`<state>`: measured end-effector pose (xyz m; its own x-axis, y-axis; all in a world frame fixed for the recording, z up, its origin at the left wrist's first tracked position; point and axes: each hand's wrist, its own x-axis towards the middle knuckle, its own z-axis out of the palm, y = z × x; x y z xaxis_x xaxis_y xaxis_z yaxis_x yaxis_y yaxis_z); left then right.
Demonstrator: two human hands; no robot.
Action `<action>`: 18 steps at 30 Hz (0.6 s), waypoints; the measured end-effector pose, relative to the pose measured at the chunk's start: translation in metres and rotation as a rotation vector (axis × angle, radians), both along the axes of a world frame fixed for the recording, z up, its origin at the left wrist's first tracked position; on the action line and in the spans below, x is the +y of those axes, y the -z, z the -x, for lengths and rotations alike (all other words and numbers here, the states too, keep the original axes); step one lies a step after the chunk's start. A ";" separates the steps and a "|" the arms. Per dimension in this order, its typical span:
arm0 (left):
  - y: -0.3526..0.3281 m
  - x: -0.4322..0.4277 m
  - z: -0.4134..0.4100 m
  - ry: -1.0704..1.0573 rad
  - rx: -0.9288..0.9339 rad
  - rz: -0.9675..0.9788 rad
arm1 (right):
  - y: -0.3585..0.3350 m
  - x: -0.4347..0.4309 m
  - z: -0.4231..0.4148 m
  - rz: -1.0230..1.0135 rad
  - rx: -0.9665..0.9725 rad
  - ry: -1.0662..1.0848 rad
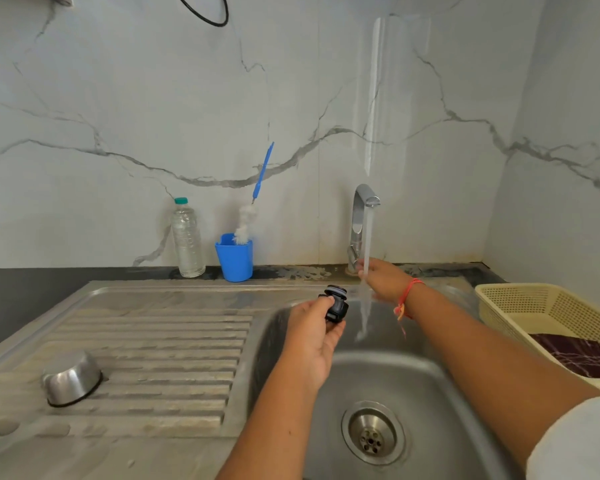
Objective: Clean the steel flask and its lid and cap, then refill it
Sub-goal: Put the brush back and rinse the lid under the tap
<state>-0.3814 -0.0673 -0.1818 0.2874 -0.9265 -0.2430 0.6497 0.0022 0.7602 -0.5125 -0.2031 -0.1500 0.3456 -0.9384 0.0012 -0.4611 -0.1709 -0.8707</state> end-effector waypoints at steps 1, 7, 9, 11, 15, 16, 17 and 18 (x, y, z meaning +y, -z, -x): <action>0.001 -0.001 0.002 0.002 -0.028 -0.002 | 0.001 0.005 0.002 -0.171 -0.133 0.043; 0.006 -0.006 0.021 -0.073 -0.247 0.007 | 0.008 0.051 0.006 -0.743 -0.539 -0.040; 0.002 -0.017 0.027 -0.069 -0.361 -0.009 | 0.005 0.061 0.006 -0.732 -0.605 -0.035; -0.006 -0.030 0.032 -0.034 -0.440 -0.006 | 0.001 0.062 0.008 -0.709 -0.683 0.016; -0.019 -0.053 0.035 0.078 -0.593 -0.033 | -0.006 0.056 0.012 -0.669 -0.748 0.162; -0.020 -0.058 0.036 0.094 -0.635 -0.046 | -0.007 0.056 0.014 -0.648 -0.738 0.194; -0.022 -0.061 0.037 0.101 -0.666 -0.054 | -0.008 0.055 0.017 -0.636 -0.739 0.222; -0.024 -0.062 0.038 0.109 -0.689 -0.050 | -0.007 0.052 0.019 -0.644 -0.759 0.245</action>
